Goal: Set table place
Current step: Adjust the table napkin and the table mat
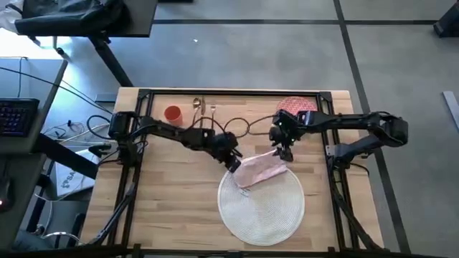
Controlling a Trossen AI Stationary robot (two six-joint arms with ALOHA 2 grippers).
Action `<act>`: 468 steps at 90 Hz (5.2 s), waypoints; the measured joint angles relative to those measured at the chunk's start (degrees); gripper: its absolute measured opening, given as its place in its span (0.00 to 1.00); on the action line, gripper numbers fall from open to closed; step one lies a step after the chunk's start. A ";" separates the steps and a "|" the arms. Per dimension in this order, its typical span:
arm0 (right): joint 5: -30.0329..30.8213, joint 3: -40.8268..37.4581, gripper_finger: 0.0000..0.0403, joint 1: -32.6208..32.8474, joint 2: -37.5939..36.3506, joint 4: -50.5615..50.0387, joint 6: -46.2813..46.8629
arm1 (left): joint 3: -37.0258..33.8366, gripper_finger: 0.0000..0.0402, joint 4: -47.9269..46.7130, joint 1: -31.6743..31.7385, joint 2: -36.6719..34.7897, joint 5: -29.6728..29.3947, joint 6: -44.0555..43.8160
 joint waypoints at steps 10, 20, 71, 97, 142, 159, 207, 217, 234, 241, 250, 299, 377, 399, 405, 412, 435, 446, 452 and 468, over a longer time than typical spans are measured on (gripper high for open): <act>-0.72 -2.91 0.50 -1.95 2.59 4.32 -2.27 | -0.04 0.24 2.49 -0.21 0.01 2.10 0.77; -0.78 -3.88 0.49 -2.62 6.13 5.97 -5.61 | -0.04 0.24 4.52 -1.39 0.00 3.74 1.88; -0.58 5.91 0.03 -2.96 8.55 -11.59 -10.17 | 0.00 0.21 2.13 -5.00 -3.62 3.62 0.45; 3.44 25.53 0.00 1.81 8.39 -24.52 -9.41 | 0.00 0.18 -4.62 -5.08 -14.05 1.56 1.87; 11.98 62.65 0.00 15.96 24.56 -22.66 0.91 | 0.00 0.16 -10.03 -12.64 -47.48 3.63 -6.05; 16.36 83.03 0.00 19.71 39.80 -22.90 2.67 | 0.00 0.16 -10.00 -14.58 -56.31 3.24 -4.44; 32.32 86.66 0.00 22.07 48.49 -15.63 22.69 | -0.01 0.16 -25.66 -17.59 -63.40 -0.69 5.64; 32.84 89.31 0.00 21.59 47.66 -22.51 28.37 | -0.12 0.16 -34.54 -18.24 -60.57 -10.46 10.05; 28.98 92.53 0.00 20.37 47.06 -29.93 35.31 | -1.99 0.17 -39.64 -19.08 -53.69 -27.52 12.41; 26.07 92.41 0.00 19.96 46.15 -31.30 37.49 | -5.68 0.19 -35.57 -19.08 -51.23 -27.35 14.50; 24.00 92.22 0.00 19.28 45.66 -32.88 39.25 | -12.06 0.25 -29.75 -19.44 -48.75 -23.70 12.59; 20.69 92.62 0.00 18.41 43.10 -33.07 39.45 | -33.70 0.50 5.52 -23.15 -39.74 -41.64 -3.27; 14.87 92.61 0.00 20.02 43.19 -34.80 39.51 | -32.96 0.04 3.88 -22.13 -31.34 -43.34 -11.21; 7.14 91.33 0.00 25.65 43.23 -35.62 37.74 | -23.19 0.00 -22.47 -23.25 -40.13 -43.34 -1.84; 8.71 89.86 0.00 26.00 43.36 -35.74 36.16 | -21.68 0.00 -25.56 -22.14 -41.67 -46.52 3.59; 13.51 87.43 0.00 25.20 43.43 -35.24 34.64 | -21.59 0.00 -26.04 -19.87 -42.79 -53.29 11.90; 41.47 78.22 0.00 21.51 43.43 -33.26 30.02 | -22.16 0.00 -25.81 -8.87 -41.12 -59.55 30.99; 46.29 69.81 0.00 22.15 43.43 -24.98 28.79 | -26.34 0.00 -24.48 -8.25 -40.21 -60.47 30.15; 47.95 65.03 0.00 23.38 43.43 -19.19 29.13 | -29.28 0.00 -24.71 -9.66 -40.00 -60.30 26.35; 47.38 54.21 0.00 27.63 43.45 -1.69 26.86 | -36.18 0.00 -24.25 -16.02 -40.00 -57.99 15.71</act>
